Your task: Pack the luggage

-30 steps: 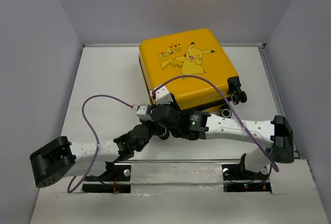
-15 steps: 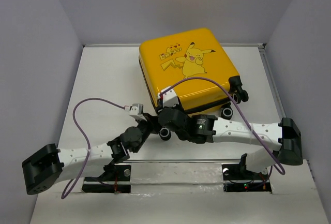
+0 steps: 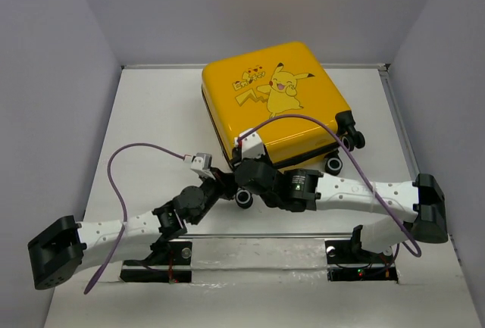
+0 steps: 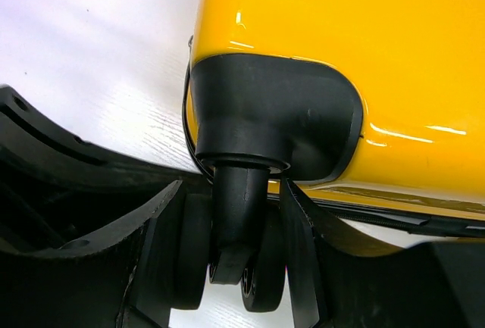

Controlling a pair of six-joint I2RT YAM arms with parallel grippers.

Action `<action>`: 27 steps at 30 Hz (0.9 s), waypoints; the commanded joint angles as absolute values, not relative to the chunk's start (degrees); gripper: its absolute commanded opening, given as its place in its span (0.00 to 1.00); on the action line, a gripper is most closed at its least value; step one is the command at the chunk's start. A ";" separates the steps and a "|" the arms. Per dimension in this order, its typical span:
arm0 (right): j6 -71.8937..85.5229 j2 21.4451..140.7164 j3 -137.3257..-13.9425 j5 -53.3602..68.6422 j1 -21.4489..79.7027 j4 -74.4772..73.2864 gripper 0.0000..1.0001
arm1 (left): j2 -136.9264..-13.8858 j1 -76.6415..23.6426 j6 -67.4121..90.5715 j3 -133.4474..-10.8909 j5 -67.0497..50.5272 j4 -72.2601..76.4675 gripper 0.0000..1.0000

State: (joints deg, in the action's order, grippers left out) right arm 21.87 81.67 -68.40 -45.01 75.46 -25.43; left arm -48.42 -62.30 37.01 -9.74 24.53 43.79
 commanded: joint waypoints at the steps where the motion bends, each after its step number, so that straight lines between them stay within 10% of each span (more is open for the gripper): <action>1: 23.64 77.87 -69.96 -41.75 75.85 -23.65 0.07 | -50.27 -64.33 37.00 -8.36 23.82 41.04 0.06; 4: 22.94 76.91 -69.52 -39.82 75.32 -21.37 0.07 | -51.06 -66.26 37.00 -7.29 24.87 42.36 0.07; 12: 22.85 76.99 -68.82 -35.96 75.32 -18.37 0.07 | -57.20 -67.68 34.55 -11.16 29.62 47.98 0.58; 27: 22.85 75.06 -64.16 -30.41 75.32 -11.60 0.07 | -66.80 -67.85 33.58 -17.84 35.70 56.50 0.59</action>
